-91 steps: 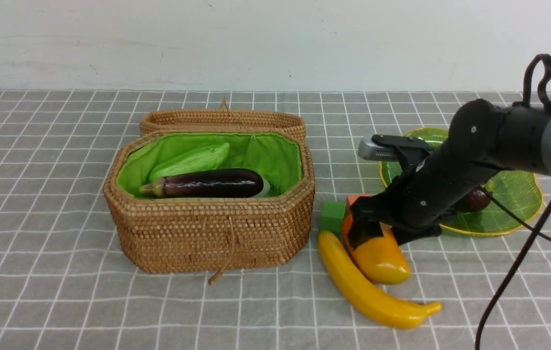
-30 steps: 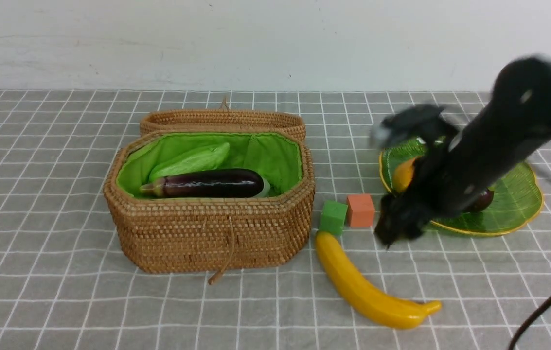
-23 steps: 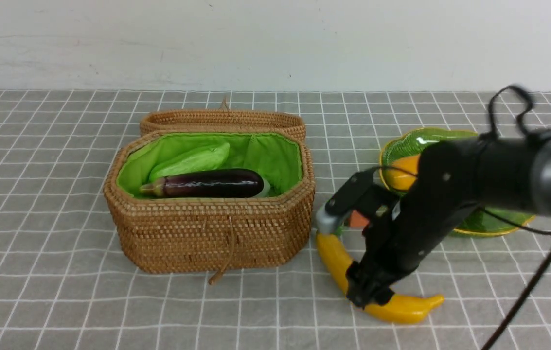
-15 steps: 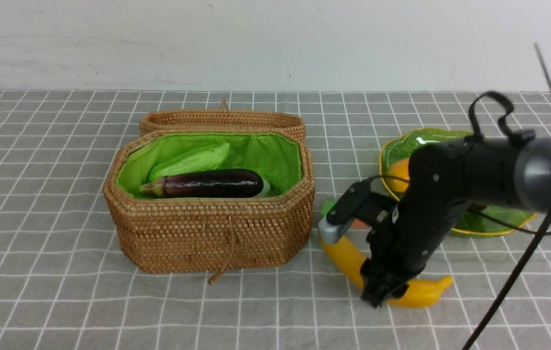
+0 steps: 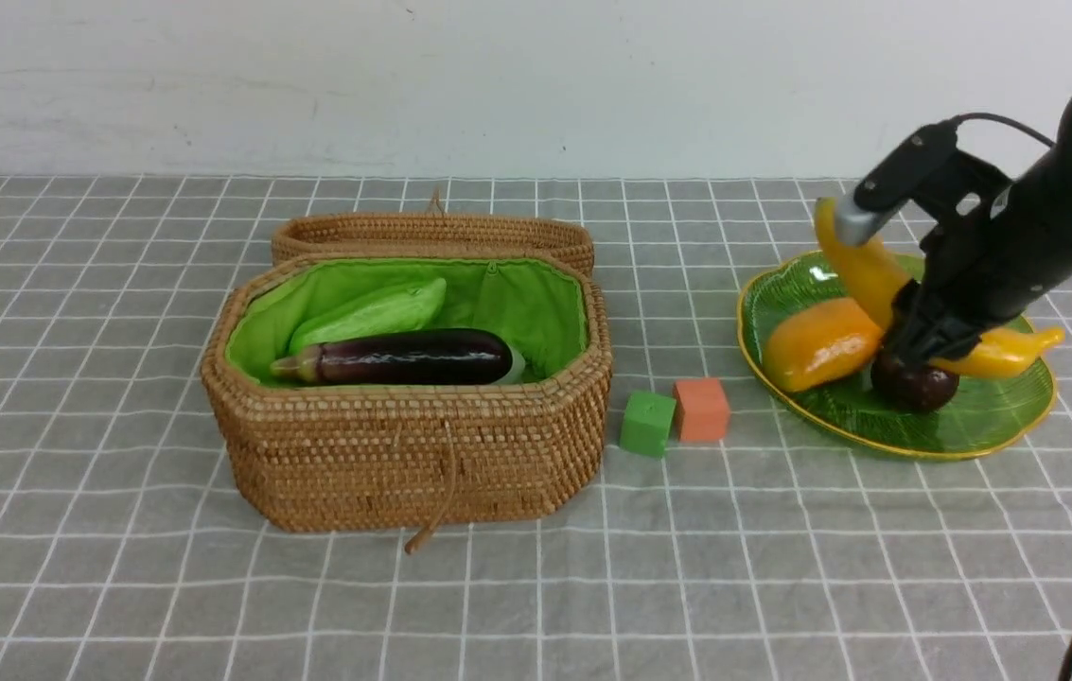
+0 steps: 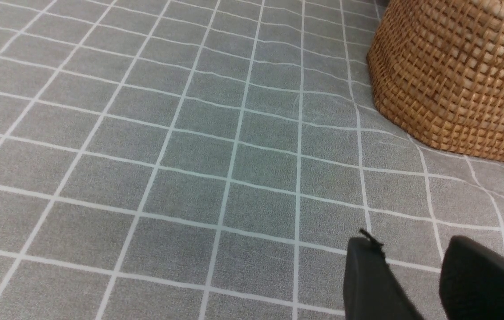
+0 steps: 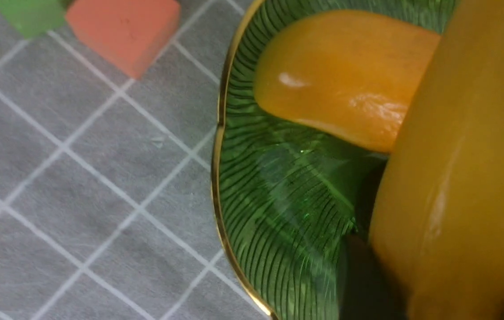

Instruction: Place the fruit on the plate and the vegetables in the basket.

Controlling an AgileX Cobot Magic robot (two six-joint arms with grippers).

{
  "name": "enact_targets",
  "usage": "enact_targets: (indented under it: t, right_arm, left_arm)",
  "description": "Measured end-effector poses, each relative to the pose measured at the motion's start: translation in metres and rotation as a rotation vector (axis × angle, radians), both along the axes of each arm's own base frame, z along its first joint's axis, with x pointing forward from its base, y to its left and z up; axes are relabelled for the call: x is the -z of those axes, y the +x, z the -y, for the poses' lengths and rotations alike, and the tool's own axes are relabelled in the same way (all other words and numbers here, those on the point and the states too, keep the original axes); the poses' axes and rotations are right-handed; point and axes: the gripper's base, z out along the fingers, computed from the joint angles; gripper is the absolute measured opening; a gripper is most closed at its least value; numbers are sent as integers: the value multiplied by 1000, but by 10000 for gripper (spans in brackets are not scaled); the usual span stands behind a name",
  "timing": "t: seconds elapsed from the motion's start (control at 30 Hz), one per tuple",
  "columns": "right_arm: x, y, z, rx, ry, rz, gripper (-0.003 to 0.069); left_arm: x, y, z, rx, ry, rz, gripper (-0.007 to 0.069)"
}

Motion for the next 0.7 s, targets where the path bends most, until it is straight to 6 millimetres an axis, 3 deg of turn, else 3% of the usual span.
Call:
enact_targets:
  t: [0.1,0.17,0.3,0.37,0.4,0.5,0.6,0.63,0.7]
  right_arm:
    - [11,4,0,-35,-29,-22,315]
    - [19,6,0,-46,-37,-38,358]
    - [23,7,0,-51,-46,-47,550]
    - [21,6,0,-51,-46,-48,589]
    - [17,4,1,-42,-43,-48,640]
    - [-2,-5,3,13,-21,-36,671]
    - [-24,-17,5,76,5,-18,664]
    - [-48,-34,8,139,35,-9,630]
    - [-65,-47,10,181,55,-8,590]
  left_arm:
    - [0,0,0,0,0,0,239]
    - [0,0,0,0,0,0,239]
    - [0,0,0,0,0,0,239]
    - [0,0,0,0,0,0,239]
    - [0,0,0,0,0,0,239]
    - [0,0,0,0,0,0,239]
    - [0,0,0,0,0,0,239]
    - [0,0,0,0,0,0,239]
    - [0,0,0,0,0,0,239]
